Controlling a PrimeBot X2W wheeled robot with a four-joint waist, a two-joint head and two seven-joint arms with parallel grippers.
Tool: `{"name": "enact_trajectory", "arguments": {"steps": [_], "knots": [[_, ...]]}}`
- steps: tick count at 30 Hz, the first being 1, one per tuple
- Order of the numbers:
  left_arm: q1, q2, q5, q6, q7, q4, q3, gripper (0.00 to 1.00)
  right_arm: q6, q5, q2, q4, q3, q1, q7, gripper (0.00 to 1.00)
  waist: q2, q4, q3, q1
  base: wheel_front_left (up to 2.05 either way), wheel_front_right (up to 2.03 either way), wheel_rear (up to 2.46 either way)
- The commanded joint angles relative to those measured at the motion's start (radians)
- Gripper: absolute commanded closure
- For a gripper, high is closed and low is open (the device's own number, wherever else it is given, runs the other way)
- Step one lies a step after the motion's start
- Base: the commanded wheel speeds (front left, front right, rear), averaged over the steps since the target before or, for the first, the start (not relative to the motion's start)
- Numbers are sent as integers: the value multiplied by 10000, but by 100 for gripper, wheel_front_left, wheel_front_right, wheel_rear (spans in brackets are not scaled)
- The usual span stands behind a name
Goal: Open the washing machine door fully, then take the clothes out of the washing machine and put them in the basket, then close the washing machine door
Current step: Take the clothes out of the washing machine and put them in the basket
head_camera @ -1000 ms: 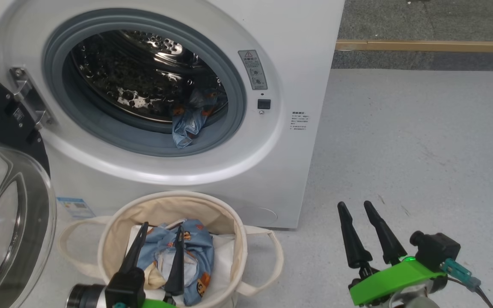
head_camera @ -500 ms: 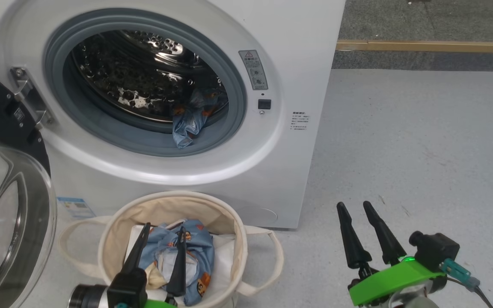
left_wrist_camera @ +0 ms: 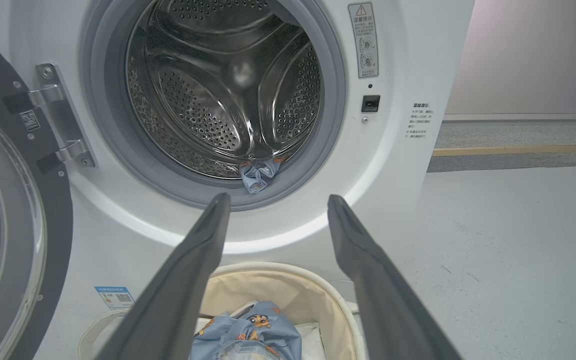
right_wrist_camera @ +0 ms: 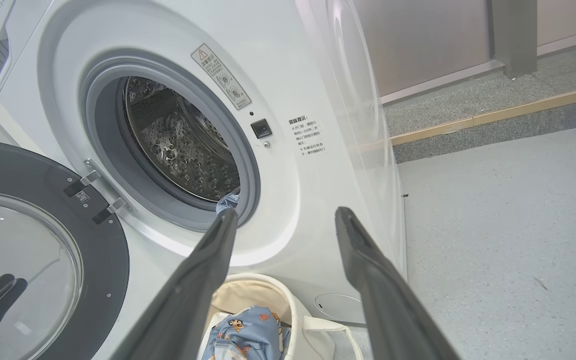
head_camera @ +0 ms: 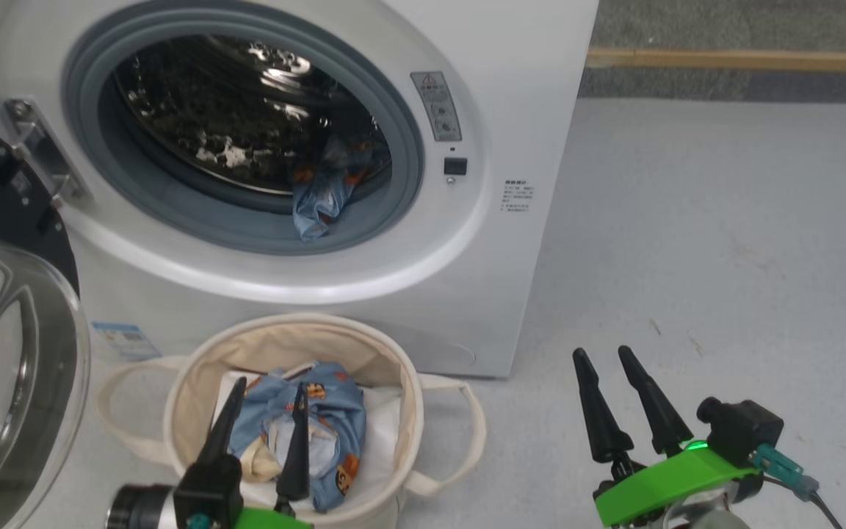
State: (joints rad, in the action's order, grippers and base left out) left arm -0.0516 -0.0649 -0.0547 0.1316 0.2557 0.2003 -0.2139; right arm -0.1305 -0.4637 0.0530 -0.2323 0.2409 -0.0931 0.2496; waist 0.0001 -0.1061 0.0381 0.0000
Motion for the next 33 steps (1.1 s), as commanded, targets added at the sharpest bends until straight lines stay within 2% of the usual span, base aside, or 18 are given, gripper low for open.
{"name": "enact_trajectory", "arguments": {"steps": [1,8,19,25,33], "knots": [[-555,-64,45,-16,61,-282,355,0,-2,105,-28,365,238,-254,122,0,-1,0,154,0,0,0,0],[-2135,-670,254,-351,61,234,537,0,-2,160,-28,675,140,-698,122,0,-1,-55,1518,0,0,0,0],[-5728,-1537,186,-1200,61,1598,713,0,-2,-94,-28,1156,107,-1703,122,0,-1,-420,3974,0,0,0,0],[-7408,-1804,-239,-1802,-274,2476,856,0,-2,-283,-28,1340,284,-2165,122,0,-1,-704,4789,0,0,0,0],[-8948,-2024,-573,-2156,-828,3533,868,0,-2,-505,-28,1483,543,-2477,122,0,-1,-1033,5395,0,0,0,0]]}}
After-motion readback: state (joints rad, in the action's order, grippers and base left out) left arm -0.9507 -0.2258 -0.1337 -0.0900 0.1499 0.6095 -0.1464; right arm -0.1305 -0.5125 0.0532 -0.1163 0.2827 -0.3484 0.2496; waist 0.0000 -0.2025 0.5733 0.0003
